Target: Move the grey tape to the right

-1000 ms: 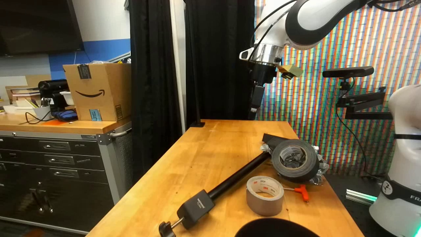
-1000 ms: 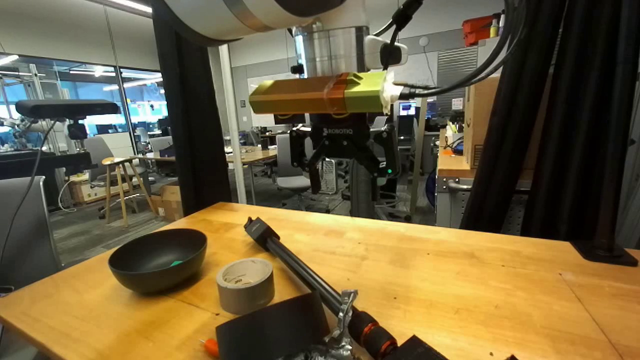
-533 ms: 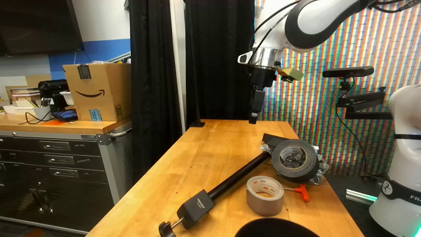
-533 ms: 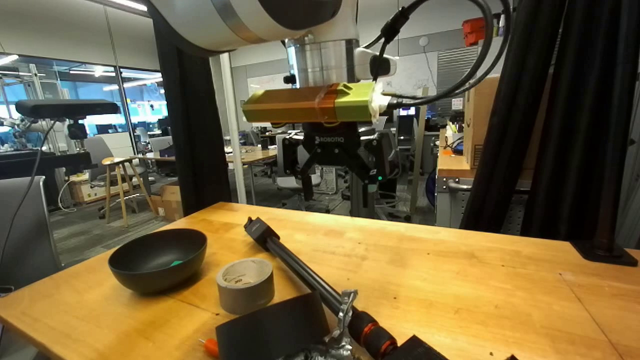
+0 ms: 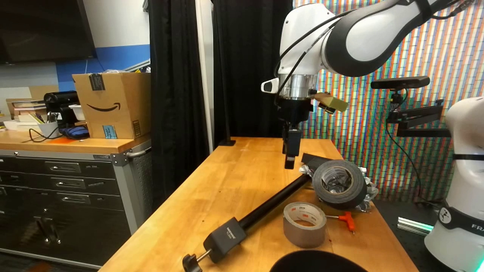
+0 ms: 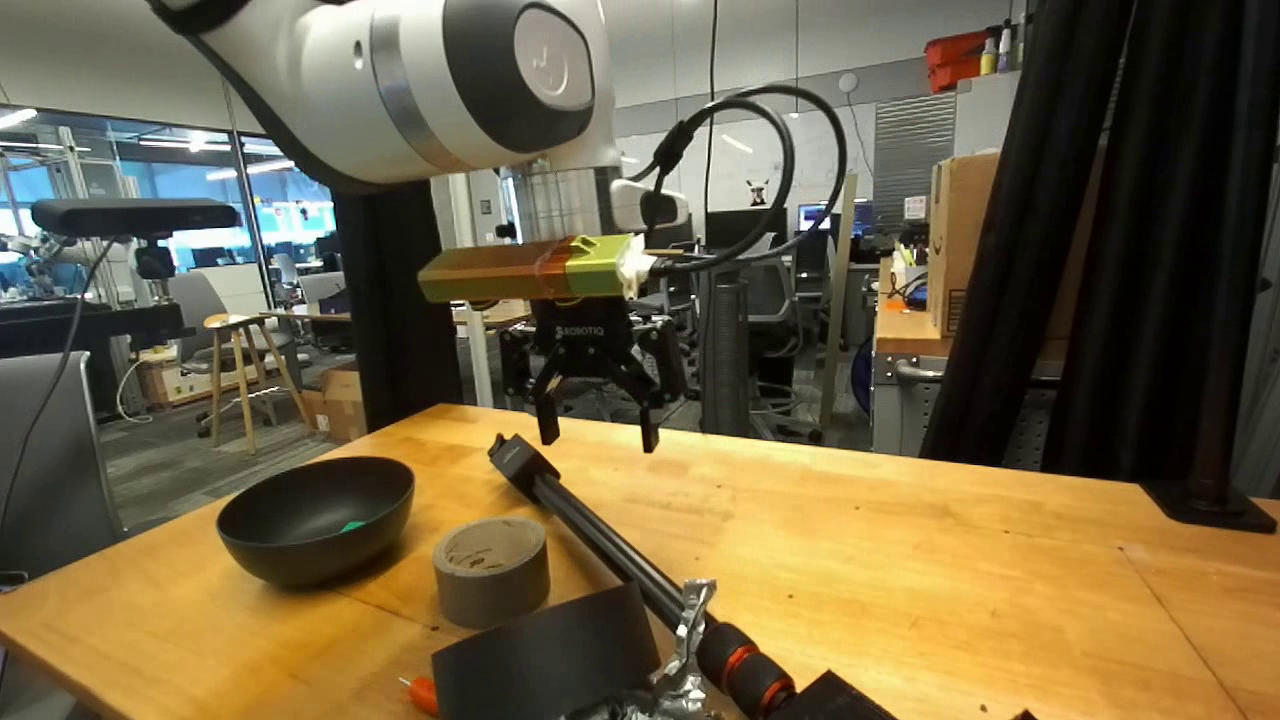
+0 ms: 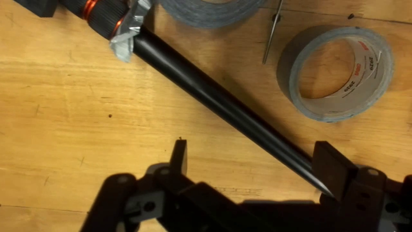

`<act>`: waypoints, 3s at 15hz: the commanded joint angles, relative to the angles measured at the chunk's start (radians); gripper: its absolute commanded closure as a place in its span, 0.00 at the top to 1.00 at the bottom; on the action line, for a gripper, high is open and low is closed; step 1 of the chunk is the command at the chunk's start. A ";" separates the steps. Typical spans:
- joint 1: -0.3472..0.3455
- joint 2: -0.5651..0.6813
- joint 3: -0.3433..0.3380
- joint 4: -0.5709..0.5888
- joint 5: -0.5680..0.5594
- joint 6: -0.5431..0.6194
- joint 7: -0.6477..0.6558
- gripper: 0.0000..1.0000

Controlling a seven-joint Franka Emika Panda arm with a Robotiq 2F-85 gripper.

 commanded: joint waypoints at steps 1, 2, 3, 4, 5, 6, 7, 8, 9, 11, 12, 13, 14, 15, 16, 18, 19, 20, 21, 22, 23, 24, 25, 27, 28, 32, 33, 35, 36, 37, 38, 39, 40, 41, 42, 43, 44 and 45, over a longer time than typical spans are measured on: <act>0.018 0.073 0.053 0.043 -0.036 0.012 0.098 1.00; 0.025 0.084 0.060 0.043 -0.032 0.012 0.108 1.00; 0.034 0.072 0.064 0.028 -0.017 0.010 0.112 1.00; 0.041 0.071 0.067 0.021 -0.008 0.009 0.114 1.00; 0.046 0.058 0.058 0.000 0.011 0.021 0.100 1.00; 0.047 0.050 0.047 -0.015 0.022 0.029 0.084 1.00; 0.051 0.031 0.023 -0.045 0.054 0.051 0.029 1.00; 0.056 0.019 0.009 -0.060 0.082 0.061 0.000 1.00; 0.059 0.000 -0.012 -0.083 0.118 0.069 -0.041 1.00; 0.050 -0.011 -0.041 -0.111 0.145 0.072 -0.089 1.00; 0.045 -0.017 -0.052 -0.118 0.147 0.062 -0.102 1.00; 0.042 -0.025 -0.056 -0.120 0.139 0.035 -0.099 1.00; 0.036 -0.033 -0.051 -0.123 0.116 0.018 -0.079 1.00; 0.029 -0.033 -0.040 -0.124 0.088 0.007 -0.051 1.00; 0.026 -0.033 -0.032 -0.128 0.070 0.009 -0.038 1.00; 0.027 -0.052 -0.002 -0.132 0.018 -0.014 0.004 1.00; 0.031 -0.061 0.011 -0.135 0.000 -0.024 0.024 1.00; 0.034 -0.062 0.020 -0.136 -0.014 -0.031 0.036 1.00; 0.031 -0.058 0.029 -0.140 -0.031 -0.028 0.050 1.00; 0.031 -0.064 0.038 -0.143 -0.045 -0.033 0.064 1.00; 0.037 -0.081 0.044 -0.148 -0.042 -0.048 0.072 1.00; 0.042 -0.090 0.051 -0.149 -0.043 -0.059 0.081 1.00; 0.043 -0.082 0.057 -0.146 -0.047 -0.054 0.089 1.00; 0.047 -0.077 0.064 -0.133 -0.051 -0.051 0.089 1.00; 0.051 -0.081 0.067 -0.126 -0.047 -0.056 0.086 1.00; 0.055 -0.040 0.073 -0.067 -0.047 -0.045 0.082 1.00; 0.058 -0.039 0.071 -0.052 -0.035 -0.051 0.078 1.00; 0.050 -0.008 0.066 -0.029 -0.037 -0.037 0.081 1.00; 0.046 0.006 0.065 -0.020 -0.042 -0.031 0.085 1.00; 0.047 0.015 0.064 -0.009 -0.036 -0.034 0.086 1.00; 0.050 0.026 0.063 -0.001 -0.027 -0.041 0.089 1.00; 0.052 0.046 0.061 0.006 -0.019 -0.043 0.089 1.00; 0.048 0.071 0.063 0.013 -0.027 -0.035 0.097 1.00; 0.048 0.090 0.065 0.019 -0.029 -0.031 0.104 1.00; 0.053 0.104 0.069 0.025 -0.028 -0.034 0.110 1.00; 0.057 0.120 0.073 0.029 -0.028 -0.033 0.114 1.00; 0.057 0.138 0.075 0.034 -0.031 -0.033 0.118 1.00; 0.055 0.164 0.079 0.034 -0.045 -0.020 0.129 1.00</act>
